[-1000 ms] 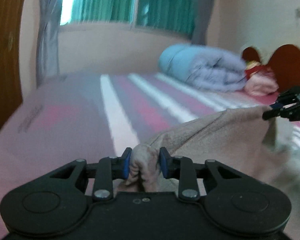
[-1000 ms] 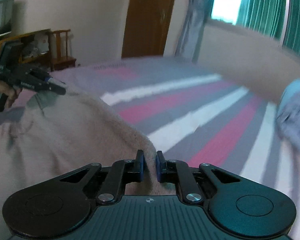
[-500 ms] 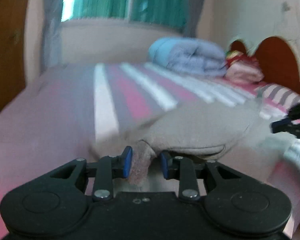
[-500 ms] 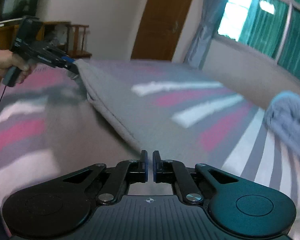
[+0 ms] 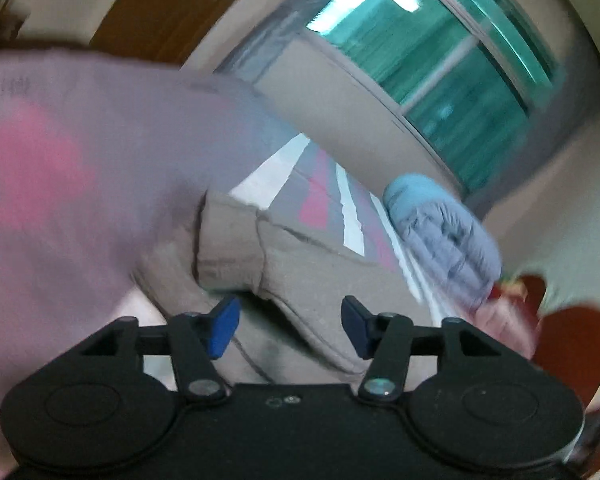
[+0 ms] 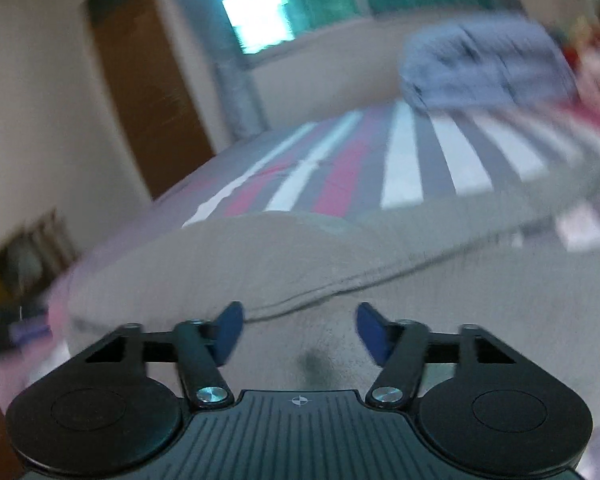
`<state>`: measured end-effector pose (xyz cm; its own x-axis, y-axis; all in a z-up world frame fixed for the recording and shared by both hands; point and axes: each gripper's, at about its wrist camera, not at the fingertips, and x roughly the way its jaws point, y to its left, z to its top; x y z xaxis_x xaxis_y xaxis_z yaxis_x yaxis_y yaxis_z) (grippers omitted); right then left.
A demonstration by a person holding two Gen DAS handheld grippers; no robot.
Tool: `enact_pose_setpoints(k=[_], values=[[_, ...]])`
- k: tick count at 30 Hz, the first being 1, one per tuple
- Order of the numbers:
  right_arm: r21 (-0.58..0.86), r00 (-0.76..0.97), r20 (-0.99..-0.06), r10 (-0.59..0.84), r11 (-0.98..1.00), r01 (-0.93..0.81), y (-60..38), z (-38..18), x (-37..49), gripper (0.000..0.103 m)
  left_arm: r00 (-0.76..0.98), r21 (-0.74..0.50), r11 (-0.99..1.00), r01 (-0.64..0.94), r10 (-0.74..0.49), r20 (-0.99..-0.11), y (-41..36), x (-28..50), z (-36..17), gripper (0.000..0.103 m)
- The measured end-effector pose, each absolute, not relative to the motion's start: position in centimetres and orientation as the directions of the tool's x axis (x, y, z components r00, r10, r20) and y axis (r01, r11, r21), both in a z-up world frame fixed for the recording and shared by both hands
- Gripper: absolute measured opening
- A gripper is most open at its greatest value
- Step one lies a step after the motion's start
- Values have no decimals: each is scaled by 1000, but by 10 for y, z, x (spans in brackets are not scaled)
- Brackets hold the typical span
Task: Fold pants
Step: 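Lift the cuffs and fold them over toward the waistband with both grippers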
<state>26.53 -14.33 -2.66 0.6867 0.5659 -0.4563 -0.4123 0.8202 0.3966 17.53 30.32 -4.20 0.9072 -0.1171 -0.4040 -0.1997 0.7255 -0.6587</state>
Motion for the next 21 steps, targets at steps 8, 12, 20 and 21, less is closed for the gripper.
enact_pose_setpoints(k=[8, 12, 20, 21], values=[[774, 630, -413, 658, 618, -138, -170, -69, 340, 53, 922, -877, 408, -254, -173, -347, 329, 204, -94, 45], [847, 622, -377, 687, 527, -69, -169, -88, 368, 53, 937, -910, 330, -250, -154, -313, 340, 216, -102, 43], [807, 641, -344, 685, 566, -171, -179, -57, 380, 5, 943, -862, 475, -178, -168, -287, 356, 229, -51, 17], [790, 653, -325, 684, 576, -211, -182, -44, 369, 5, 943, -851, 499, -162, -176, -282, 357, 227, -43, 17]])
